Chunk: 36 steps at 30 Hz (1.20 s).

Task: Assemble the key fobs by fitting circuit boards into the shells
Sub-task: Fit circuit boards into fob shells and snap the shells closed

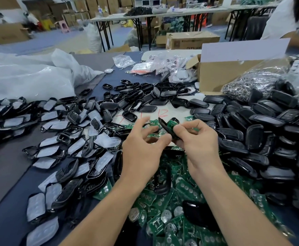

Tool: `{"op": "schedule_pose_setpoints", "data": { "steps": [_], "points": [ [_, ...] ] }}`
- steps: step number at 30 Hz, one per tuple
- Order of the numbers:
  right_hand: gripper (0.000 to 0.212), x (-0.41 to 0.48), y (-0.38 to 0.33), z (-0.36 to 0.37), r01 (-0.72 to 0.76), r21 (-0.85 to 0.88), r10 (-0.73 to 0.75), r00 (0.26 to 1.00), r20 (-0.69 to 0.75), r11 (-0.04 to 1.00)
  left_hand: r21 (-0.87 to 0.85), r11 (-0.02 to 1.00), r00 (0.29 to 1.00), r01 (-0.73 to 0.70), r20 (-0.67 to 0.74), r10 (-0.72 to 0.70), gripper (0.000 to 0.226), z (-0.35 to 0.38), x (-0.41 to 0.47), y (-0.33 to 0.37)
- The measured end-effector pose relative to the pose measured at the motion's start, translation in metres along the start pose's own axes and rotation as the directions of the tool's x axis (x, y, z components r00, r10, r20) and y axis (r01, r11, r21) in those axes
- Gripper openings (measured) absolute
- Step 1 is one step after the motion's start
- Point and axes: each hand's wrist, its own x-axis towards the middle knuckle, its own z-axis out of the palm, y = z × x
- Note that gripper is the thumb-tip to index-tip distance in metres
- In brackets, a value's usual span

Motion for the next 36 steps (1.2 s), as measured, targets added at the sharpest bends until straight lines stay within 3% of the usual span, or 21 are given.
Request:
{"op": "schedule_pose_setpoints", "data": {
  "steps": [2, 4, 6, 9, 14, 18, 23, 27, 33, 36],
  "points": [
    [0.024, -0.001, 0.004, 0.002, 0.051, -0.070, -0.055, 0.997, -0.049, 0.996, 0.008, 0.999, 0.999, -0.042, -0.028, 0.042, 0.052, 0.002, -0.001, -0.001],
    [0.023, -0.004, 0.006, 0.004, 0.088, -0.143, -0.100, 0.992, -0.075, 0.986, 0.022, 0.995, 0.995, -0.092, 0.030, 0.092, 0.058, 0.003, -0.003, -0.001],
    [0.018, -0.008, 0.006, 0.005, 0.150, -0.248, -0.168, 0.984, -0.055, 0.957, 0.009, 0.991, 0.988, -0.133, 0.083, 0.132, 0.063, 0.003, -0.003, -0.002],
    [0.018, -0.010, 0.004, 0.004, 0.193, -0.273, -0.194, 0.981, 0.023, 0.943, -0.076, 0.987, 0.989, -0.139, 0.049, 0.143, 0.049, 0.000, 0.002, -0.002],
    [0.022, -0.006, -0.006, 0.000, 0.125, -0.168, -0.119, 0.992, 0.048, 0.978, -0.411, 0.905, 0.994, 0.108, 0.057, -0.093, 0.037, -0.008, 0.009, 0.002],
    [0.017, 0.000, -0.010, -0.003, 0.066, -0.104, -0.066, 0.998, -0.001, 0.992, -0.500, 0.843, 0.980, 0.198, 0.116, -0.161, 0.029, -0.010, 0.011, 0.002],
    [0.010, -0.001, -0.020, -0.007, 0.083, 0.027, -0.086, 0.989, 0.118, 0.996, -0.518, 0.828, 0.976, 0.214, 0.138, -0.166, 0.027, -0.011, 0.012, 0.002],
    [0.021, 0.001, -0.016, -0.008, 0.106, 0.015, -0.107, 0.988, 0.112, 0.994, -0.498, 0.844, 0.980, 0.199, 0.125, -0.157, 0.026, -0.010, 0.012, 0.004],
    [0.022, 0.000, -0.011, -0.006, 0.313, -0.201, -0.270, 0.939, 0.213, 0.928, -0.463, 0.869, 0.982, 0.176, 0.139, -0.124, 0.016, -0.011, 0.009, 0.003],
    [0.016, -0.002, -0.008, -0.004, 0.349, -0.292, -0.291, 0.930, 0.227, 0.890, -0.474, 0.865, 0.983, 0.166, 0.151, -0.106, 0.023, -0.011, 0.009, 0.004]
  ]
}}
